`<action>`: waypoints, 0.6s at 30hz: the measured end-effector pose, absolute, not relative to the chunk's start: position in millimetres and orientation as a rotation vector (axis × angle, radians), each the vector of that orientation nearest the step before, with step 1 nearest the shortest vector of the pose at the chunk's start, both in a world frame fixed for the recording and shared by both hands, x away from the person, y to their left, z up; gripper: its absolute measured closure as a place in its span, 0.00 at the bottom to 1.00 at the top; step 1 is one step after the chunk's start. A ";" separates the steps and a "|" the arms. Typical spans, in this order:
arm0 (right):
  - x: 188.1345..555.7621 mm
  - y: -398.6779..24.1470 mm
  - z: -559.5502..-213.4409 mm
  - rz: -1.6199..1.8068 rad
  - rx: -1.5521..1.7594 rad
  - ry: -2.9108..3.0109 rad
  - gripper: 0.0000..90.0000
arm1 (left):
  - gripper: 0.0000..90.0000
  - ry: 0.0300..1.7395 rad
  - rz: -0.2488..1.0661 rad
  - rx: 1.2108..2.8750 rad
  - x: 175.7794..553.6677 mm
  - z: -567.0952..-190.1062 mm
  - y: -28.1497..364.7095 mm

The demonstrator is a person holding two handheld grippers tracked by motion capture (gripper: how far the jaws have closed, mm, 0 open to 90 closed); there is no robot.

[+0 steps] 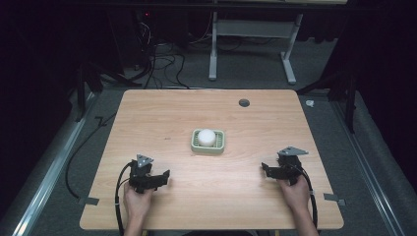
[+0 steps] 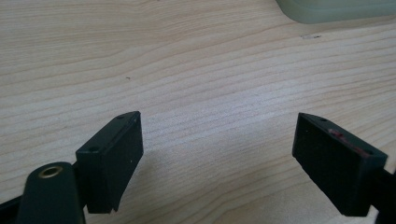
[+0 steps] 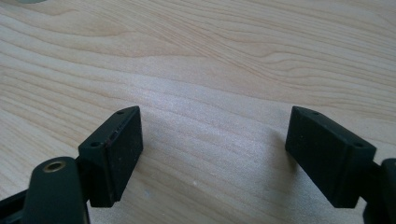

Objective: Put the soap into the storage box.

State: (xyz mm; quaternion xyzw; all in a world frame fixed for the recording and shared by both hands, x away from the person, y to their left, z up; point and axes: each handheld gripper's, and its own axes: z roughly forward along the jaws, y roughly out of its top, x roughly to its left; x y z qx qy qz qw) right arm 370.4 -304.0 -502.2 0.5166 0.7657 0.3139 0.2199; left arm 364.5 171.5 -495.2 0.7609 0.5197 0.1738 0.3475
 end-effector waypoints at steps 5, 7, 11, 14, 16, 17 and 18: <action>370.4 -303.9 -502.2 0.869 1.429 2.118 0.22 | 0.19 1.335 0.481 2.009 366.4 -499.9 166.5; 370.4 -304.0 -502.2 0.868 1.429 2.118 0.22 | 0.19 1.332 0.485 2.014 366.6 -500.7 165.3; 370.4 -303.9 -502.2 0.869 1.429 2.118 0.22 | 0.18 1.319 0.525 2.018 366.2 -505.2 159.7; 370.4 -304.0 -502.2 0.868 1.428 2.118 0.22 | 0.18 1.305 0.547 2.006 365.2 -507.5 158.5; 370.4 -303.9 -502.2 0.869 1.429 2.118 0.22 | 0.18 1.306 0.546 2.008 365.2 -507.5 158.4; 370.4 -303.9 -502.2 0.869 1.428 2.118 0.22 | 0.17 1.307 0.546 2.008 365.2 -507.5 158.4; 370.3 -303.8 -502.2 0.870 1.429 2.118 0.22 | 0.17 1.306 0.545 2.008 365.3 -507.5 158.5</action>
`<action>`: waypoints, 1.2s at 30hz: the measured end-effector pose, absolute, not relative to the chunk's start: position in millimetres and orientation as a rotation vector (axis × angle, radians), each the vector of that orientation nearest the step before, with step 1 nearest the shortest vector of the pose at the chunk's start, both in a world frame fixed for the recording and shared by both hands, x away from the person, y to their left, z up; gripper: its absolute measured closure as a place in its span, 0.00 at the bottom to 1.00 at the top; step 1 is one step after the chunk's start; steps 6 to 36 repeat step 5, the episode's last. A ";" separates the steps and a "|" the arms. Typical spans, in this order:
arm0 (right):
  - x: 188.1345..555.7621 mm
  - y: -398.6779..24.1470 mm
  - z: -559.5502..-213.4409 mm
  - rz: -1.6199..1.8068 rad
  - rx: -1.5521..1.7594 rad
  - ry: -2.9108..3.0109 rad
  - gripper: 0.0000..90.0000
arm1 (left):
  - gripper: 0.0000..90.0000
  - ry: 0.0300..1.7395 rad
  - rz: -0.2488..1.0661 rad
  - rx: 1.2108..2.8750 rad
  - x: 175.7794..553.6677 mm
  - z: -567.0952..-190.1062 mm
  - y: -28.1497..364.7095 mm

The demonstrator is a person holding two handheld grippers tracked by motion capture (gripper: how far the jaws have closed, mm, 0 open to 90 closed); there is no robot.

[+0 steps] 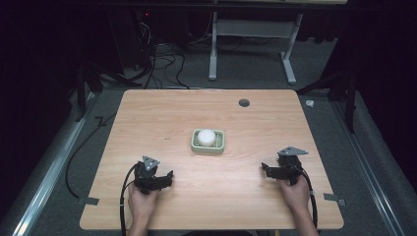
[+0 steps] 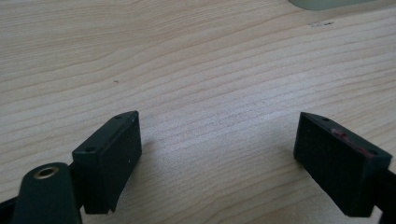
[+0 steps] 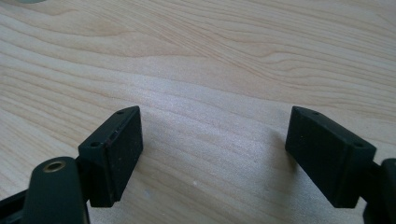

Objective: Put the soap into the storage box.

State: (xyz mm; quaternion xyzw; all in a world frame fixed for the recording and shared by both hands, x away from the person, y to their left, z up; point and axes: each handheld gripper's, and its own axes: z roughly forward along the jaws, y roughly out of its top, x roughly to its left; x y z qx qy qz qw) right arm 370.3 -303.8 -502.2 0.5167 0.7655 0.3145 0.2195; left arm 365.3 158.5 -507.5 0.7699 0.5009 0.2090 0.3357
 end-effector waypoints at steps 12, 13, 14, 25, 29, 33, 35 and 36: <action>370.3 -303.8 -502.2 0.870 1.429 2.118 0.22 | 0.17 1.309 0.545 2.006 365.2 -507.6 158.4; 370.3 -303.8 -502.2 0.870 1.429 2.118 0.22 | 0.17 1.309 0.545 2.006 365.2 -507.6 158.4; 370.3 -303.8 -502.2 0.870 1.429 2.118 0.22 | 0.17 1.309 0.545 2.006 365.2 -507.6 158.4; 370.3 -303.8 -502.2 0.870 1.429 2.118 0.22 | 0.17 1.309 0.545 2.006 365.2 -507.6 158.4; 370.3 -303.8 -502.2 0.870 1.429 2.118 0.22 | 0.17 1.309 0.545 2.006 365.2 -507.6 158.4; 370.3 -303.8 -502.2 0.870 1.429 2.118 0.22 | 0.17 1.309 0.545 2.006 365.2 -507.6 158.4; 370.3 -303.8 -502.2 0.870 1.429 2.118 0.22 | 0.17 1.309 0.545 2.006 365.2 -507.6 158.4; 370.3 -303.8 -502.2 0.870 1.429 2.118 0.22 | 0.17 1.309 0.545 2.006 365.2 -507.6 158.4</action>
